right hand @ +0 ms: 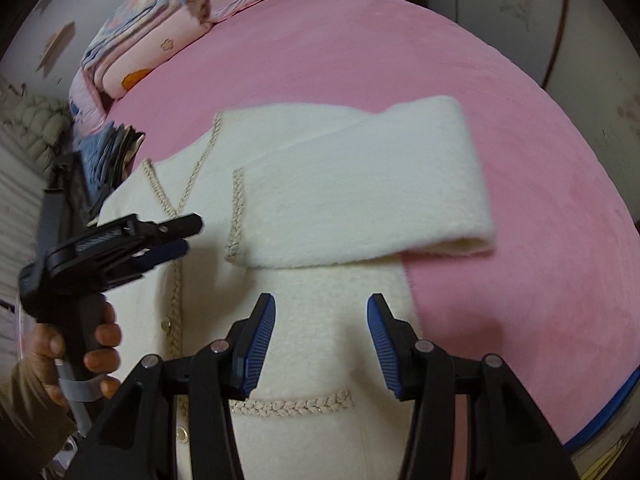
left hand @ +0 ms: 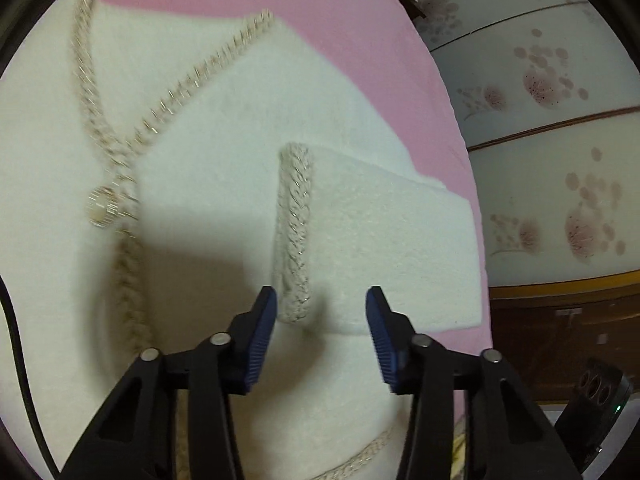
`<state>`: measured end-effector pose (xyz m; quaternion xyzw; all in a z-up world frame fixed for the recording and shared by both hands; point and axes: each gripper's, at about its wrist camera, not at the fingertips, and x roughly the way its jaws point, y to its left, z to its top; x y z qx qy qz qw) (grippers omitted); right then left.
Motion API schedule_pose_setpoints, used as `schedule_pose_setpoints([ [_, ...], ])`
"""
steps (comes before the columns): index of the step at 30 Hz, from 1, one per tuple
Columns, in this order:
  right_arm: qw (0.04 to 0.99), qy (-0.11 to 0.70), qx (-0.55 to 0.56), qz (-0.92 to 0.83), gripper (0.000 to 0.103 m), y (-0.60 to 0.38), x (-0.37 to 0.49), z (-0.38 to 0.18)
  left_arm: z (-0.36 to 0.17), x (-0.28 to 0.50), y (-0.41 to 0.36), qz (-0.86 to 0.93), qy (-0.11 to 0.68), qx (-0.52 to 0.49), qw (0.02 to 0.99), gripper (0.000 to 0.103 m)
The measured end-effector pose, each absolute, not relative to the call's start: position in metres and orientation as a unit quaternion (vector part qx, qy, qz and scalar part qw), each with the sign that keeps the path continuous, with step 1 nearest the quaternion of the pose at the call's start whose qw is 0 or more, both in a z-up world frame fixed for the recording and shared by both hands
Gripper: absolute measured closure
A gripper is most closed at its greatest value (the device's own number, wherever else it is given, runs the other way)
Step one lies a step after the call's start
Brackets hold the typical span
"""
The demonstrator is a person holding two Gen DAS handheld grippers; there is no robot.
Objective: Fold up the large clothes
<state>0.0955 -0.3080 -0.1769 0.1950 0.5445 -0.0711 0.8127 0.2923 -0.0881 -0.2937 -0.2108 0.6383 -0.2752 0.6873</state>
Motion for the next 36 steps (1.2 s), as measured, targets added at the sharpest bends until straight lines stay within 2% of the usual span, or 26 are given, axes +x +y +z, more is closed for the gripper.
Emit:
schedule_pose_setpoints([
  [9, 0.803, 0.54, 0.229, -0.105, 0.055, -0.31, 0.08, -0.182, -0.329, 0.291, -0.095, -0.263, 0.664, -0.211, 0.668, 0.061],
  [22, 0.785, 0.555, 0.246, -0.125, 0.055, -0.317, 0.074, -0.201, -0.352, 0.312, -0.122, -0.288, 0.659, -0.275, 0.638, 0.061],
  [23, 0.783, 0.556, 0.248, -0.126, 0.055, -0.317, 0.074, -0.203, -0.352, 0.313, -0.123, -0.284, 0.658, -0.277, 0.64, 0.064],
  [24, 0.782, 0.557, 0.249, -0.127, 0.055, -0.318, 0.075, -0.204, -0.349, 0.315, -0.126, -0.276, 0.657, -0.275, 0.646, 0.088],
  [25, 0.782, 0.557, 0.249, -0.128, 0.055, -0.318, 0.076, -0.204, -0.345, 0.317, -0.128, -0.269, 0.657, -0.265, 0.652, 0.092],
  [28, 0.784, 0.555, 0.245, -0.13, 0.055, -0.318, 0.079, -0.203, -0.321, 0.315, -0.132, -0.26, 0.649, -0.243, 0.672, 0.093],
  [31, 0.79, 0.551, 0.235, -0.131, 0.055, -0.319, 0.083, -0.2, -0.271, 0.315, -0.139, -0.275, 0.612, -0.204, 0.713, 0.093],
  [36, 0.8, 0.54, 0.22, -0.138, 0.055, -0.327, 0.091, -0.195, -0.162, 0.311, -0.12, -0.302, 0.484, -0.18, 0.801, 0.093],
])
